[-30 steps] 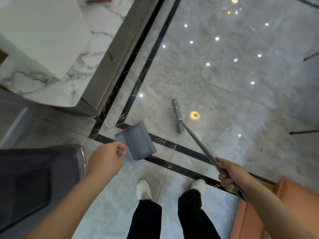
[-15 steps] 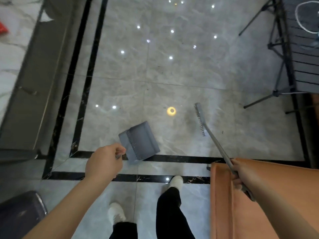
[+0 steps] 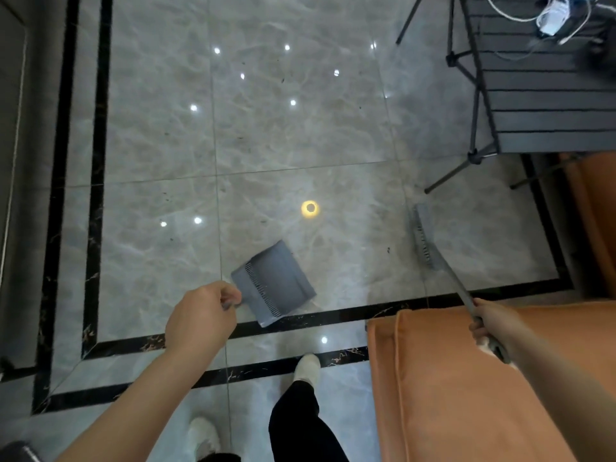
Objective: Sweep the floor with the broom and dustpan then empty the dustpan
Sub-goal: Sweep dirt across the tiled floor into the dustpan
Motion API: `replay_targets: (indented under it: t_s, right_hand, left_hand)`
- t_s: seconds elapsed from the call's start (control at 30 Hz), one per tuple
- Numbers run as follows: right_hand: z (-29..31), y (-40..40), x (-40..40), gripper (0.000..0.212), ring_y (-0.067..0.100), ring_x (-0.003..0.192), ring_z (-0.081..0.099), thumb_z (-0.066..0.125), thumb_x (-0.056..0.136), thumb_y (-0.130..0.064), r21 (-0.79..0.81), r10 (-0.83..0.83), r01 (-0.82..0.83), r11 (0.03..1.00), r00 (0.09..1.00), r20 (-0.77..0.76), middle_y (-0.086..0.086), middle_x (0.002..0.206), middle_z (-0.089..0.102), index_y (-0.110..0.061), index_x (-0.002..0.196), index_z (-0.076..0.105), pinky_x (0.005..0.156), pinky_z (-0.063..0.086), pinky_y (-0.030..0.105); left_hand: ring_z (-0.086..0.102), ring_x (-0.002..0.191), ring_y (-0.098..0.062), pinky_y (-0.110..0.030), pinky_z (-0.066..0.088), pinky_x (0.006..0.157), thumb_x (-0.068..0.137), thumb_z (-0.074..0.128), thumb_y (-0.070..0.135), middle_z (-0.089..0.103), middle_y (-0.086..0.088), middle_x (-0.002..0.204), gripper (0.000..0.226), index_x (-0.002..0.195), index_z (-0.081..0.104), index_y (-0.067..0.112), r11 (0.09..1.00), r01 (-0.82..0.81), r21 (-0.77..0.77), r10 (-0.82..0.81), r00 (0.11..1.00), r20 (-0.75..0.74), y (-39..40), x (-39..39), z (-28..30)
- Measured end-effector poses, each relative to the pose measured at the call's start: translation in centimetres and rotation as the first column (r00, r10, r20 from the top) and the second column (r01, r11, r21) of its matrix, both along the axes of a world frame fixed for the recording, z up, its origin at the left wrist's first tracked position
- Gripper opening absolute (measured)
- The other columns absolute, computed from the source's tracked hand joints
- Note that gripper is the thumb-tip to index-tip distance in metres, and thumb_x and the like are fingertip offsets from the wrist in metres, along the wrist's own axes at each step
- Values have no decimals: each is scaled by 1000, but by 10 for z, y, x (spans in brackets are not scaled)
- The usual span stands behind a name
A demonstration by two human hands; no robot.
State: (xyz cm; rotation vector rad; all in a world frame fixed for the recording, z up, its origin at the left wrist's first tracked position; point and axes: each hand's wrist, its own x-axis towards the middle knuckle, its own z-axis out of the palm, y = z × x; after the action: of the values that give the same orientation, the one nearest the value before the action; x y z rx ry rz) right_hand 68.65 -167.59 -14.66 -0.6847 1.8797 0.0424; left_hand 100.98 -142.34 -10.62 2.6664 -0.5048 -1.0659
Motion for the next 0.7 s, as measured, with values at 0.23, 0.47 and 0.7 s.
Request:
replay_targets:
  t_s: [0.23,0.47,0.7]
  right_hand:
    - [-17,6,26,46,5,19,24,26,99,-2,133,9,-23,991,995,99,1,60,28,-15,141,38,27,23,7]
    - [-15,43,73,50,6,24,28,29,93,1,163,180,-196,967,978,109,5,59,37,-19,135,47,29,26,13]
    - [6,65,102,46,4,24,27,32,96,-1,188,149,-184,965,971,186,1,48,37,-18,137,47,27,25,10]
  left_hand:
    - [61,50,-14,-30,55,54,88,57,7,58,13,80,25,92,68,30,999,-17,36,16,999,41,-18,5,1]
    - [63,46,-17,-32,57,57,89,56,8,59,12,81,22,95,68,26,999,-31,20,31,999,13,-12,6,4]
    - [67,65,-24,-40,59,66,89,58,11,61,8,86,20,95,68,27,993,-121,-15,121,993,3,19,19,9]
